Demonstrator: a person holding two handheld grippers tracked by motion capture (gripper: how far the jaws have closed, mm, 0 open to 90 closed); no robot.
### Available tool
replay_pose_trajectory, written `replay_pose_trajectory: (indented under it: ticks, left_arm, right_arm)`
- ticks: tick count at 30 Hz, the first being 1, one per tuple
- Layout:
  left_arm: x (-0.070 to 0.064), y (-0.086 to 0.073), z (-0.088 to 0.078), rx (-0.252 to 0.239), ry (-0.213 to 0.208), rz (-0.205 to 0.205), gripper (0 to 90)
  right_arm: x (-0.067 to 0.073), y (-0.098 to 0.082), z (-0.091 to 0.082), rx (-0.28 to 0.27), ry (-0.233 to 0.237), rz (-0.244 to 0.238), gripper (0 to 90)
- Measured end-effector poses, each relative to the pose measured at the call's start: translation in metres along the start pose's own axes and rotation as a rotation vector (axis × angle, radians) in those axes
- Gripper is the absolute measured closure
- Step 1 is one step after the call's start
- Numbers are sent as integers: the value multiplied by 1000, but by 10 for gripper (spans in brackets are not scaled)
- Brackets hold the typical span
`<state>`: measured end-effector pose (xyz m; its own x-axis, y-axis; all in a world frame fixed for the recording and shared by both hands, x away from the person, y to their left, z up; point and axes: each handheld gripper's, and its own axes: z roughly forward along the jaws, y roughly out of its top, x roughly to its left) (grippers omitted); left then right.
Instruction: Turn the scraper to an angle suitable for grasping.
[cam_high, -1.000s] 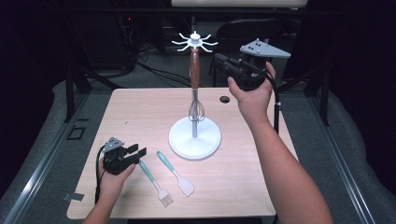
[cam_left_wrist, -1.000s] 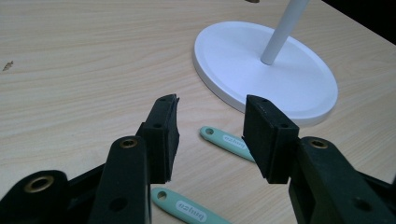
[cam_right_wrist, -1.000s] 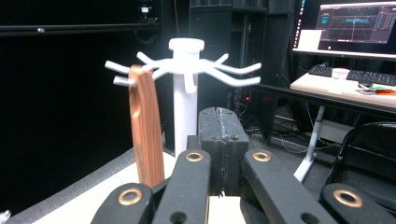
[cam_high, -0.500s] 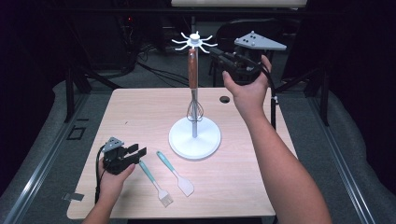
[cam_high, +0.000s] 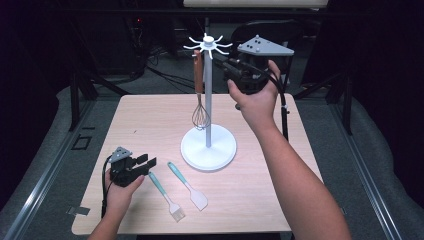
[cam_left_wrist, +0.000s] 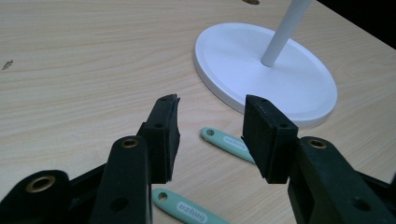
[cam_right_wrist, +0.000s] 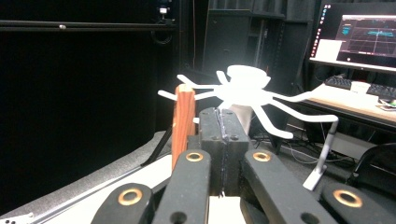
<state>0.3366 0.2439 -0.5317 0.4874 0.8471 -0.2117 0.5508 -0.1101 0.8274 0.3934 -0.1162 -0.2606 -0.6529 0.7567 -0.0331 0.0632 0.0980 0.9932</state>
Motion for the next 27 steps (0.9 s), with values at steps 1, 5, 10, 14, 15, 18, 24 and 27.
replay_pose_trajectory:
  ticks: [1, 5, 10, 14, 15, 18, 24, 27]
  left_arm:
    - [0, 0, 0, 1, 0, 0, 556]
    - [0, 0, 0, 0, -1, 0, 557]
    - [0, 0, 1, -8, 0, -4, 558]
    - [1, 0, 1, -9, 0, -5, 558]
    - [1, 0, 1, -8, 3, -6, 558]
    - [1, 0, 1, -7, 4, -8, 558]
    - [1, 0, 0, 1, 1, -6, 558]
    - [1, 0, 0, 3, 1, -6, 558]
  right_arm:
    - [1, 0, 1, -2, 1, -4, 900]
    - [6, 1, 3, 4, 5, -14, 900]
    - [8, 0, 4, 7, 1, -22, 900]
    - [9, -1, 3, 4, 2, -26, 900]
    - [8, -2, 2, 5, 3, -27, 900]
    - [8, -6, 0, 6, 0, -25, 900]
    - [9, -22, -3, 22, -1, -14, 900]
    - [8, -33, -5, 36, 0, -6, 900]
